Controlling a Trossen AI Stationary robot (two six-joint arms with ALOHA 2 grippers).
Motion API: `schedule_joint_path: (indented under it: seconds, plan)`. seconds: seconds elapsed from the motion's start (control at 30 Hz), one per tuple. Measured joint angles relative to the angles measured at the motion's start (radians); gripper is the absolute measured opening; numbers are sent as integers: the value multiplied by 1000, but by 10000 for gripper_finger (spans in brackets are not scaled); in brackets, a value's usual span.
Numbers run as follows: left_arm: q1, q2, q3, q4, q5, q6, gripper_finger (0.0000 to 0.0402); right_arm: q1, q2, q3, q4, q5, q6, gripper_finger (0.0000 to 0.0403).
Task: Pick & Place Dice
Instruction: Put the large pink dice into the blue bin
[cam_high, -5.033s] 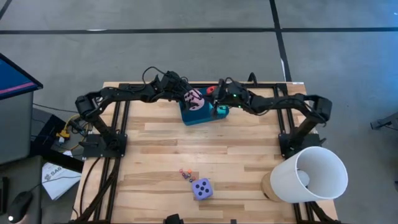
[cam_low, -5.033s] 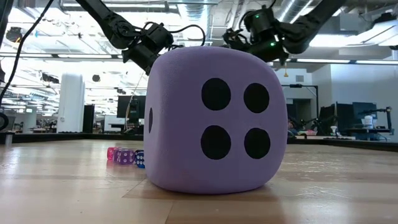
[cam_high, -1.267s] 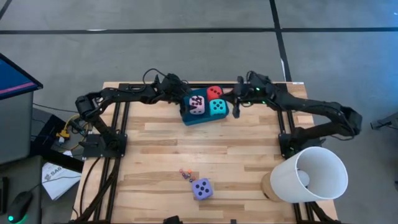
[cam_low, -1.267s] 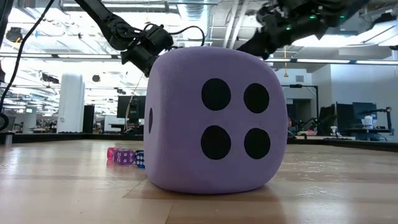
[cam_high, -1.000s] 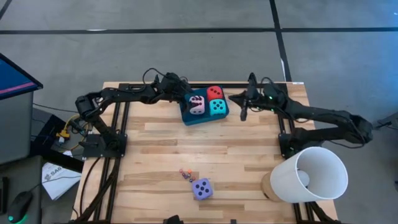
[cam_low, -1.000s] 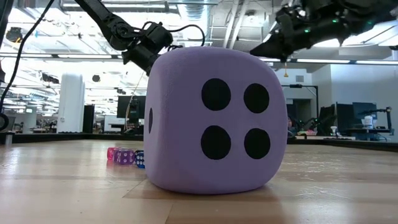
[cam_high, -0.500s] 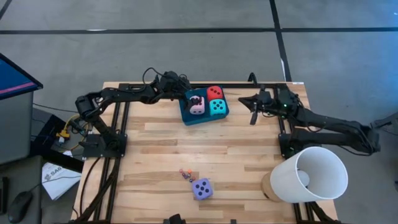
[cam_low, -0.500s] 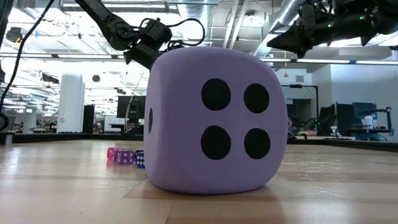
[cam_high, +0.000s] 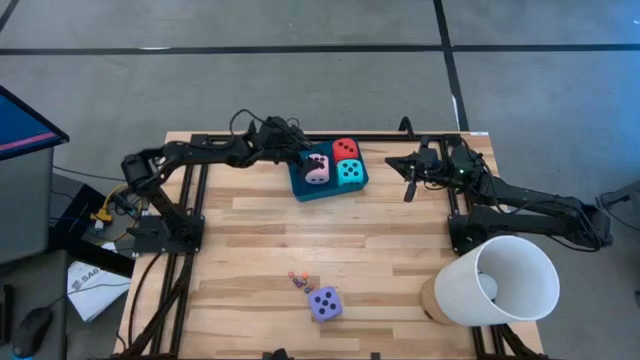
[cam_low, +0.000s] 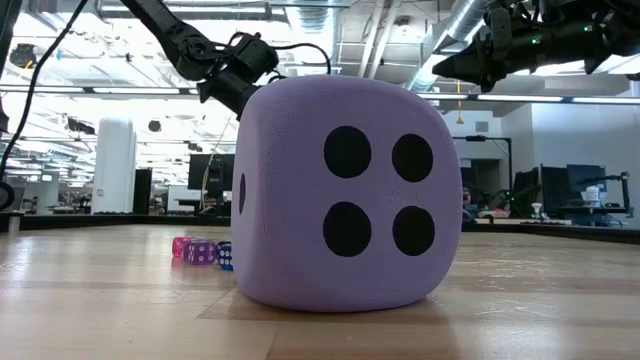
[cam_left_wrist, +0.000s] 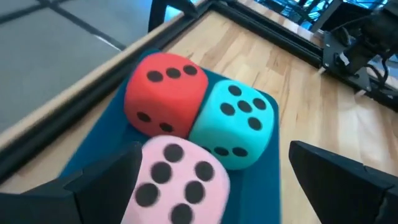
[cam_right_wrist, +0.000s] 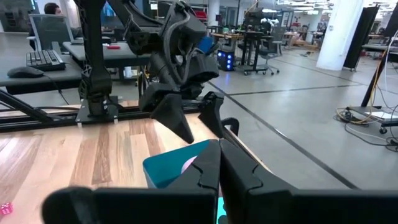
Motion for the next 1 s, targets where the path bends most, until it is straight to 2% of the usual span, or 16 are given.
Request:
schedule_joint_path:
  seconds: [0.07,0.27,0.47,0.6,1.0]
  plan:
    - [-30,0,0,-15,-45,3,397,0,0,0,2,0,0,0]
    - [-141,0,0,-127,-295,72,397,0,0,0,3,0,-23,0]
    - [-199,0,0,-217,-346,71,379,0,0,0,3,0,-23,0]
    - [-208,0,0,-232,-346,74,337,0,0,0,3,0,-23,0]
    - [-191,0,0,-232,-347,74,169,0,0,0,1,0,-26,0]
